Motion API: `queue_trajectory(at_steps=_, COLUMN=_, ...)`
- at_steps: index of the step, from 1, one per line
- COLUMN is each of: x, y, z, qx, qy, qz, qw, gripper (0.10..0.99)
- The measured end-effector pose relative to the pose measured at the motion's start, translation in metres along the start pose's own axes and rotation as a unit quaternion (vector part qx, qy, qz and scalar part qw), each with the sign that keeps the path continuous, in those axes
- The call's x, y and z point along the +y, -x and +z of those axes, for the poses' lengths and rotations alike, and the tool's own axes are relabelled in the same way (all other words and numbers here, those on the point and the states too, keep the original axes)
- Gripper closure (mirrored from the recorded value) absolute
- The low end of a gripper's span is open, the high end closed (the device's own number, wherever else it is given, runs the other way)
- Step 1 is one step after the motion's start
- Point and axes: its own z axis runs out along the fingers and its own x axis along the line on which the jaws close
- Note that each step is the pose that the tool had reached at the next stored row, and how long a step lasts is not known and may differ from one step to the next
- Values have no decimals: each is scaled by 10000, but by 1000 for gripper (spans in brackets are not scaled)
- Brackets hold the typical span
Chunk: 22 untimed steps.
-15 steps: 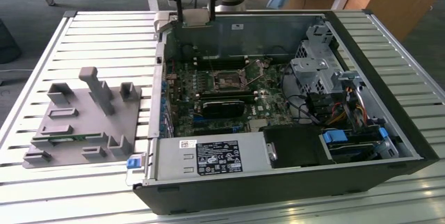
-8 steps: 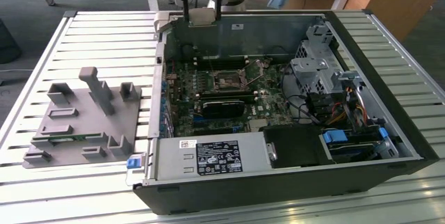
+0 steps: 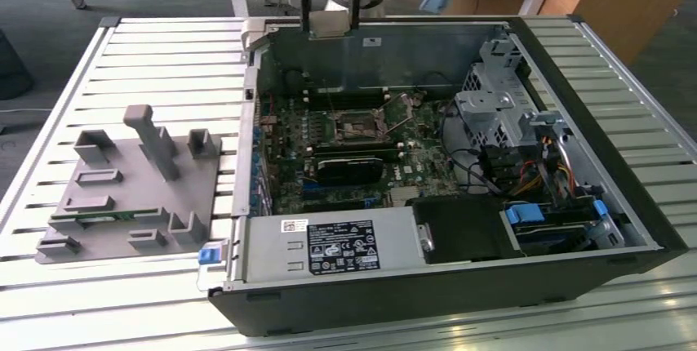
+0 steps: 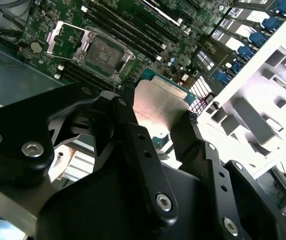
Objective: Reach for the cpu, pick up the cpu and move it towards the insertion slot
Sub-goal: 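Pick up the cpu and move it towards the insertion slot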
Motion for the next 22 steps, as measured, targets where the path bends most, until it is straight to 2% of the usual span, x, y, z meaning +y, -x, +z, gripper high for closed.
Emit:
queue_trajectory(at_steps=9, x=72, y=162, z=2, qx=0, qy=1, qz=0, qw=10000, gripper=545)
queue_trajectory(at_steps=17, x=262, y=258, z=10, qx=0, qy=0, qz=0, qw=10000, gripper=545)
queue_trajectory(at_steps=22, x=363, y=352, z=25, qx=0, qy=0, qz=0, qw=10000, gripper=545)
